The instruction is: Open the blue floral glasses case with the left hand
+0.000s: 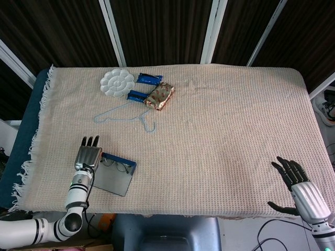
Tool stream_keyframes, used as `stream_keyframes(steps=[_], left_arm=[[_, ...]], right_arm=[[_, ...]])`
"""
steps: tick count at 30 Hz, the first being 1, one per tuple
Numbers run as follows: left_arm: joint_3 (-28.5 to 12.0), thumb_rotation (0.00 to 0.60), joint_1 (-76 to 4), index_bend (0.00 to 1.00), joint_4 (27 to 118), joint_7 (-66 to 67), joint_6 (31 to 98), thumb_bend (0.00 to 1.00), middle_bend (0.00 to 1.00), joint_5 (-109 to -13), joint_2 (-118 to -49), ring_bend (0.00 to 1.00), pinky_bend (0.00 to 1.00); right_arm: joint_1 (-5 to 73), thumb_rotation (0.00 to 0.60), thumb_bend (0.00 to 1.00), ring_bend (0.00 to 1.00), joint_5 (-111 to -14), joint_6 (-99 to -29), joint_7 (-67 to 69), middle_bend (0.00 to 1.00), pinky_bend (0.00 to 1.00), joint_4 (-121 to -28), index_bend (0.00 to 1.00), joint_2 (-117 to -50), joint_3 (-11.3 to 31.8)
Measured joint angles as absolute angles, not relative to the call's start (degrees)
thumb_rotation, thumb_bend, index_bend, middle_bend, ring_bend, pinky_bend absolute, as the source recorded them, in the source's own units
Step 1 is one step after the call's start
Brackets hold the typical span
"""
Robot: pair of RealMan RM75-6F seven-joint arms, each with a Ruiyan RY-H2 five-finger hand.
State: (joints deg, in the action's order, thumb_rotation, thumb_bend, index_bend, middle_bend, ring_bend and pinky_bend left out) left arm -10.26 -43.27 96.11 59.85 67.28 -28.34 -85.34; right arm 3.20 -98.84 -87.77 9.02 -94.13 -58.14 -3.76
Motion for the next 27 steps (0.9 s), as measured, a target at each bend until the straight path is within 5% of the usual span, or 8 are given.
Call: stream_keyframes(steps=[7,12,14,22,27], left_arm=[[-7.46,0.6,-42.24,0.49,105.46,58.72,68.92,0.74,0.0,-29.77,-80.11,0.0,0.0],[-5.85,0.6,-41.56,0.28,109.17,55.89,68.13,0.45,0.0,-33.92,-77.23,0.0,0.0],[-5.31,0.6,-40.87,0.22,108.95,52.67,67.48,0.42,0.0,-38.38,-77.04,0.0,0.0],[-3.09,0.6,-38.49,0.15,98.32,36.13,65.28,0.41,0.0,-60.26,-80.25,0.0,0.0],[-2.27,0.6,-38.12,0.21,89.92,33.7,63.44,0.41,0.0,-63.87,-84.51,0.0,0.0]], right_arm=[[3.25,0.6,0.22,0.0,-99.04,-87.65,8.66,0.0,0.0,-94.26,0.0,-58.35,-3.81],[3.19,0.6,0.22,0.0,-99.52,-87.78,8.43,0.0,0.0,-94.25,0.0,-58.47,-4.01],[3.17,0.6,0.22,0.0,-99.63,-87.8,8.33,0.0,0.0,-94.24,0.0,-58.52,-4.06],[3.21,0.6,0.22,0.0,-99.87,-87.76,8.36,0.0,0.0,-94.19,0.0,-58.49,-4.2],[3.35,0.6,0.22,0.0,-99.72,-87.5,8.45,0.0,0.0,-94.14,0.0,-58.35,-4.17]])
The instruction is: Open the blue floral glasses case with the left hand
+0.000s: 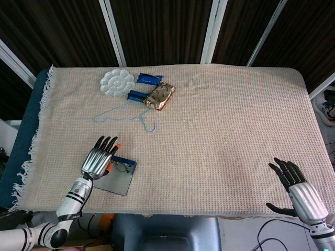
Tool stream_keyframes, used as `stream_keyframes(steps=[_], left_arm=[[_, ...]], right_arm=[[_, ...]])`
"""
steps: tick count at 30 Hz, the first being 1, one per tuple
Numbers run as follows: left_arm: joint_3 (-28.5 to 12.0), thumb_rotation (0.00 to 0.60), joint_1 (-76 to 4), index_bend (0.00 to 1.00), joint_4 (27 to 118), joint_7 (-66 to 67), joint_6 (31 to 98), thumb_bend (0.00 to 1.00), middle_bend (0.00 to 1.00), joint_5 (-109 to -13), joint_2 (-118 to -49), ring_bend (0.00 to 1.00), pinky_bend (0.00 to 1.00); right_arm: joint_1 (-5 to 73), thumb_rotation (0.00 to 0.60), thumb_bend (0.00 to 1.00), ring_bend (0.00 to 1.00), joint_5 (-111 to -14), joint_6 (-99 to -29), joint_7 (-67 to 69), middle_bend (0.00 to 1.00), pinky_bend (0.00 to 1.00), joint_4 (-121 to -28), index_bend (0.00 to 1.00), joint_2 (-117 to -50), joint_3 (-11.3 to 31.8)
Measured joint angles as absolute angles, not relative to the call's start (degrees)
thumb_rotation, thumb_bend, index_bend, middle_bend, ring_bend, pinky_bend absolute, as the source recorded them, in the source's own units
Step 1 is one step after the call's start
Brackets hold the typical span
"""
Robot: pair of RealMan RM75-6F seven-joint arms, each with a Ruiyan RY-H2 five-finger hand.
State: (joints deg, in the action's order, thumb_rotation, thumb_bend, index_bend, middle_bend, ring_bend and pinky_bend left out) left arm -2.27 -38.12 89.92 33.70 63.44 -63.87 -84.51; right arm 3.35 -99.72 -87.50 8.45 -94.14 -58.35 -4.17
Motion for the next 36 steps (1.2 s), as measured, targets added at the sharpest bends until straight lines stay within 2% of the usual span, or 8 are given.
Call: stream_keyframes(steps=[11,25,36], left_arm=[[-2.47,0.6,-38.64,0.36,82.44,33.28,60.09,0.39,0.0,-64.61,-89.02,0.0,0.0],[-3.6,0.6,-38.64,0.4,83.07,33.23,58.96,0.39,0.0,-63.73,-88.31,0.0,0.0],[-4.25,0.6,-38.91,0.48,82.87,34.54,58.54,0.42,0.0,-62.26,-88.69,0.0,0.0]], right_arm=[[3.28,0.6,0.22,0.0,-99.48,-87.63,8.46,0.0,0.0,-94.17,0.0,-58.3,-4.07],[3.3,0.6,0.22,0.0,-99.13,-87.19,7.25,0.0,0.0,-94.4,0.0,-58.53,-4.0],[3.22,0.6,0.22,0.0,-99.27,-87.45,7.72,0.0,0.0,-94.31,0.0,-58.41,-4.04]])
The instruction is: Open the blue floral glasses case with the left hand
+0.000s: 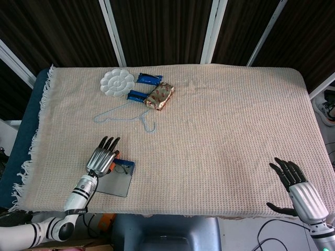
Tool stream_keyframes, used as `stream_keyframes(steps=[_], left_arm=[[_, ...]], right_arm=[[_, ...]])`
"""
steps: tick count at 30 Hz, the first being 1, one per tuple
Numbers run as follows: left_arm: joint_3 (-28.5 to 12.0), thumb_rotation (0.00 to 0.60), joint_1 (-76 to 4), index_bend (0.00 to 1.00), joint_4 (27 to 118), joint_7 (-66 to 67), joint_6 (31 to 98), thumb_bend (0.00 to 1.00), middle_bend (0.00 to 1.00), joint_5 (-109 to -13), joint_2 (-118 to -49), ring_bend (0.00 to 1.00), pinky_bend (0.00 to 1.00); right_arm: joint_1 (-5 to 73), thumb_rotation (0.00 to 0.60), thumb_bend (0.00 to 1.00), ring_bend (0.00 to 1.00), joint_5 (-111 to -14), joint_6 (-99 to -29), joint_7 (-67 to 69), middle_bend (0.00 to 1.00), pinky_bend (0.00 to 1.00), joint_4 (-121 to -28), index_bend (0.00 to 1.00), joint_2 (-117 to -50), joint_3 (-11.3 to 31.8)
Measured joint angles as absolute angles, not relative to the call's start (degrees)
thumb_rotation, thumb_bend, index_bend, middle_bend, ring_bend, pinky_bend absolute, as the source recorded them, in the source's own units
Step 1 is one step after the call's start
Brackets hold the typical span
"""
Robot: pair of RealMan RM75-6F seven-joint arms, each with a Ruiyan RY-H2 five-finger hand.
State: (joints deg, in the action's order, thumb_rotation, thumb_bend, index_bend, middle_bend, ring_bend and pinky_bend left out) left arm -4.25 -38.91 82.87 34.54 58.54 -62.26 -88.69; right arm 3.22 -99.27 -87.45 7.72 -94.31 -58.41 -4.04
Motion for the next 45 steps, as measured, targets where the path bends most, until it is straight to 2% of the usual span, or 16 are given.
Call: stream_keyframes(steps=[10,21,32,45], left_arm=[[-4.7,0.6,-39.01,0.54,82.76,34.6,58.71,0.42,0.0,-61.99,-88.9,0.0,0.0],[-6.48,0.6,-38.04,0.53,81.12,29.37,62.55,0.43,0.0,-64.62,-90.53,0.0,0.0],[-10.12,0.6,-36.66,0.54,69.1,19.98,70.71,0.44,0.0,-69.55,-98.5,0.0,0.0],[-12.42,0.6,-36.9,0.52,54.57,16.24,72.81,0.43,0.0,-71.35,-105.74,0.0,0.0]], right_arm=[[3.21,0.6,0.22,0.0,-99.15,-87.39,7.42,0.0,0.0,-94.33,0.0,-58.48,-3.99],[3.16,0.6,0.22,0.0,-99.24,-87.41,7.32,0.0,0.0,-94.36,0.0,-58.5,-4.05],[3.08,0.6,0.22,0.0,-99.24,-87.71,8.13,0.0,0.0,-94.23,0.0,-58.3,-4.01],[3.01,0.6,0.22,0.0,-99.49,-87.99,8.58,0.0,0.0,-94.06,0.0,-58.22,-4.07]])
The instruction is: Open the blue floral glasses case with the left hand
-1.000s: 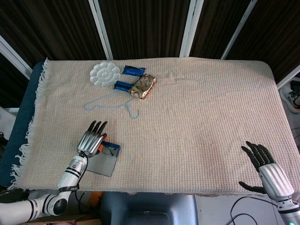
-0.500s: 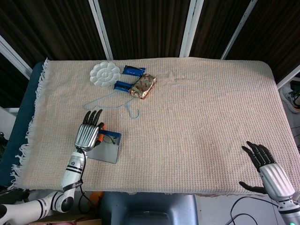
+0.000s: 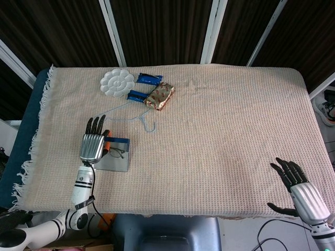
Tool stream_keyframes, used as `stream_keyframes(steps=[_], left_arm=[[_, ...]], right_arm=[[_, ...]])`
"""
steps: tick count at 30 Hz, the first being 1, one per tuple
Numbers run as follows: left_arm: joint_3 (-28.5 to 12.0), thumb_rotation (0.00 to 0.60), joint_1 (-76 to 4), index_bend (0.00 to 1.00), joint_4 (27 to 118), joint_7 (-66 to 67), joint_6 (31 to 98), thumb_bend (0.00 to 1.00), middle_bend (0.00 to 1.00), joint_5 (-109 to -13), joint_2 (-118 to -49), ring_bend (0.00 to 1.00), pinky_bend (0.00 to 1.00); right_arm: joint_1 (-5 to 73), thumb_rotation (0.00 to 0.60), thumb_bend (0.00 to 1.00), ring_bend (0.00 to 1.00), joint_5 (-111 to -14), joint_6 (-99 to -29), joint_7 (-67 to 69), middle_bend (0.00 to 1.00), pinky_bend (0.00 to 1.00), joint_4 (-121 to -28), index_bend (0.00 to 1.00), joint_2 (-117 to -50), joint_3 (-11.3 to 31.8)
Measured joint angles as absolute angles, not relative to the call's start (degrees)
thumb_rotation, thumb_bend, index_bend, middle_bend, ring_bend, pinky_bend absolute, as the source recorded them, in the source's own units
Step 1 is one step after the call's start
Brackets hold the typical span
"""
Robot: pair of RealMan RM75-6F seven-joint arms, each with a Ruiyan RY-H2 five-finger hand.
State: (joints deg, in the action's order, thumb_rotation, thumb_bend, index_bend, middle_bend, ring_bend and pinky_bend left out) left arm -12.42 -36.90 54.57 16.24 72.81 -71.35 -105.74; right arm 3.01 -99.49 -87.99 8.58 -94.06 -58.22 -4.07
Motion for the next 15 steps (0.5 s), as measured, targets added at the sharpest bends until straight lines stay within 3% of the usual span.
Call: stream_keyframes(steps=[15], left_arm=[[-15.96,0.6,-39.43,0.52,45.9,13.83,69.49,0.43,0.0,-70.32,-109.28,0.0,0.0]], right_arm=[[2.83,0.6,0.22,0.0,-99.45,-88.55,9.2,0.0,0.0,-93.98,0.0,-58.07,-3.94]])
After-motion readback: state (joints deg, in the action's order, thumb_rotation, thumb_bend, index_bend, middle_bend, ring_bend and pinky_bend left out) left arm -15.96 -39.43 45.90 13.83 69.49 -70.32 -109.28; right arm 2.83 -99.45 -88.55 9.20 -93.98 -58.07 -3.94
